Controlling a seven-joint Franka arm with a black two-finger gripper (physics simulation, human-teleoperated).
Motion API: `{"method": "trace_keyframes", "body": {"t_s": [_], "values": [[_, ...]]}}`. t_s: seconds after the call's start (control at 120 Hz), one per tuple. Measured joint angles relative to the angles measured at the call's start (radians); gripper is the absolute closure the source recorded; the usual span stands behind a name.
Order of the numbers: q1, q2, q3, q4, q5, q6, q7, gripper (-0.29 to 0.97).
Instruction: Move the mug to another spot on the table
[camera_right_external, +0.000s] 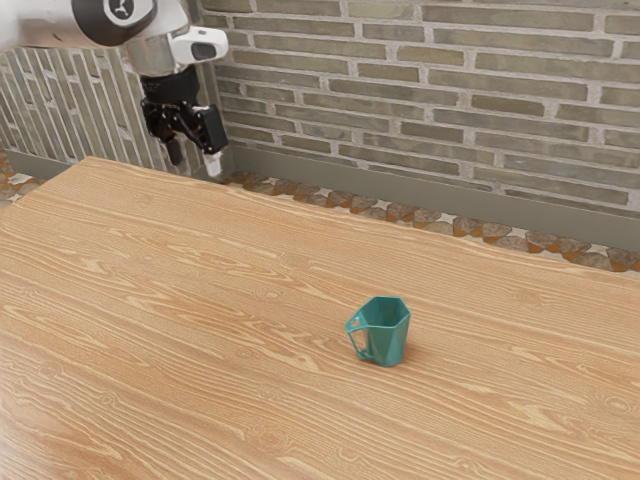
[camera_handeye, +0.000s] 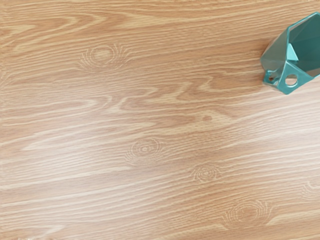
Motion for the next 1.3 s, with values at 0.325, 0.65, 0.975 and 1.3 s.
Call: {"method": "trace_keyframes", "body": {"t_s": [0.325, 0.65, 0.975, 1.3], "values": [[-0.015, -0.092, -0.001, -0.181, 0.006, 0.122, 0.017, 0.02], [-0.209, -0.084, -0.003, -0.382, -0.006, 0.406, 0.026, 0.02], [-0.255, 0.056, -0.004, -0.41, -0.008, 0.633, 0.037, 0.02], [-0.287, 0.135, -0.03, -0.436, -0.011, 0.764, 0.14, 0.02]]}}
